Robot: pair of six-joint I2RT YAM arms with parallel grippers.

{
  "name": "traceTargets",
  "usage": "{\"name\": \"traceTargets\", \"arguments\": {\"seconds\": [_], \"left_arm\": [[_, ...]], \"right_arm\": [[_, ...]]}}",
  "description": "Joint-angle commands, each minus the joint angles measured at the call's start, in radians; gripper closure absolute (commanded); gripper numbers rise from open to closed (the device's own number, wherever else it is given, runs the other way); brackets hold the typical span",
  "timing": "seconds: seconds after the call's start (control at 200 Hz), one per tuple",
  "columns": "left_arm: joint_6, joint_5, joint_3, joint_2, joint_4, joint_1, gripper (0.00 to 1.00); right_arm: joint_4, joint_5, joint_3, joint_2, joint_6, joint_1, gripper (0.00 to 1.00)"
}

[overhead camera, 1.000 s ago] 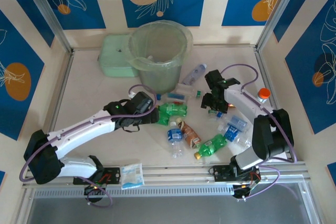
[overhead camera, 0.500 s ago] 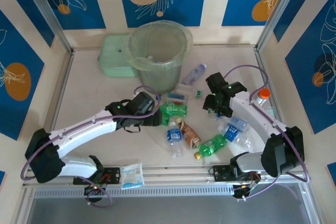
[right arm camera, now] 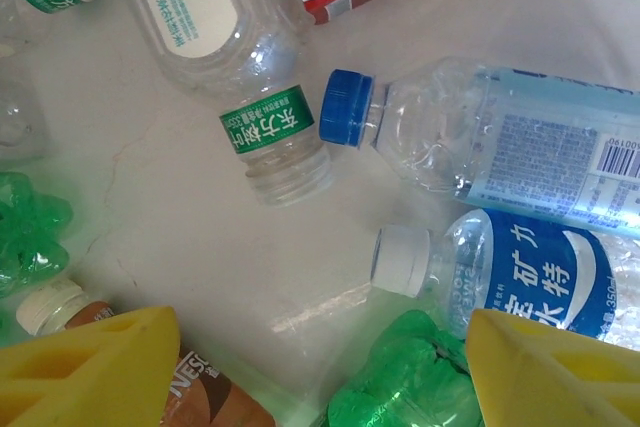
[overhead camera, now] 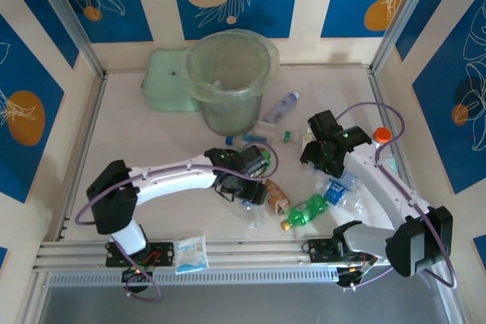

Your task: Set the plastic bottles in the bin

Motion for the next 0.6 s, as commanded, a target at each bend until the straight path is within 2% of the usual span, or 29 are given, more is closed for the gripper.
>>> {"name": "traceTargets", "arguments": {"seconds": [0.0, 0.27, 0.465, 0.595], "left_arm": [[0.021, 0.057, 0.039, 0.079, -0.061, -0.013, 0.19], [0.035, 0.077, 0.099, 0.217, -0.092, -0.015, 0.14], [0.027, 0.062, 0.103, 0.216, -0.107, -0.016, 0.27], [0.028, 0.028, 0.123, 0.168, -0.145, -0.034, 0.30]], "right_arm": [[-0.018, -0.037, -0.015, -0.030, 0.002, -0.017, 0.24], [-0.024, -0.053, -0.036, -0.074, -0.004, -0.028, 0.23], [-0.020, -0.058, -0.058, -0.104, 0.003, -0.029, 0.23], [-0.013, -0.059, -0.055, -0.109, 0.005, -0.030, 0.23]]}}
